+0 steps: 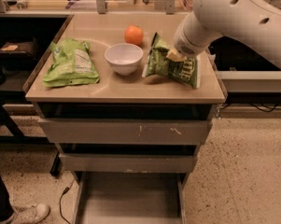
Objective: Pick green jalapeno chip bag from bottom drawer and place on counter
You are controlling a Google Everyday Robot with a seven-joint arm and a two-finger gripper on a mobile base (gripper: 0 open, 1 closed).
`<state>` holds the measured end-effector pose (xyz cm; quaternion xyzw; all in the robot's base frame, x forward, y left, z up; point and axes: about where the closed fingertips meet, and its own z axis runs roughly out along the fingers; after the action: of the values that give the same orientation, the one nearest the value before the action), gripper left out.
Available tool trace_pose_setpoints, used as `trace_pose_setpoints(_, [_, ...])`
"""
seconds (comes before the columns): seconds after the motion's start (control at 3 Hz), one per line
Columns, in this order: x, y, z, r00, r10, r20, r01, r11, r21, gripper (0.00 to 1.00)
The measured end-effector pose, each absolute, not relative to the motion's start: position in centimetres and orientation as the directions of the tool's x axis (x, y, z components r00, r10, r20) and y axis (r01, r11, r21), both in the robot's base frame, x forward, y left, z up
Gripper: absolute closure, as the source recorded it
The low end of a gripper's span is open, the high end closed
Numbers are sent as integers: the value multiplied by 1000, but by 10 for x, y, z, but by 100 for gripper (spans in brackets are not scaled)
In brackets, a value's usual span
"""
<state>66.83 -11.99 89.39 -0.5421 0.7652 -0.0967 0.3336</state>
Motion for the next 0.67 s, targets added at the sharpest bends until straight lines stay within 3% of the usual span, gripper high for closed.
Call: trace_pose_setpoints(0.67, [672, -118, 893, -188, -893, -408, -767, 393, -507, 59])
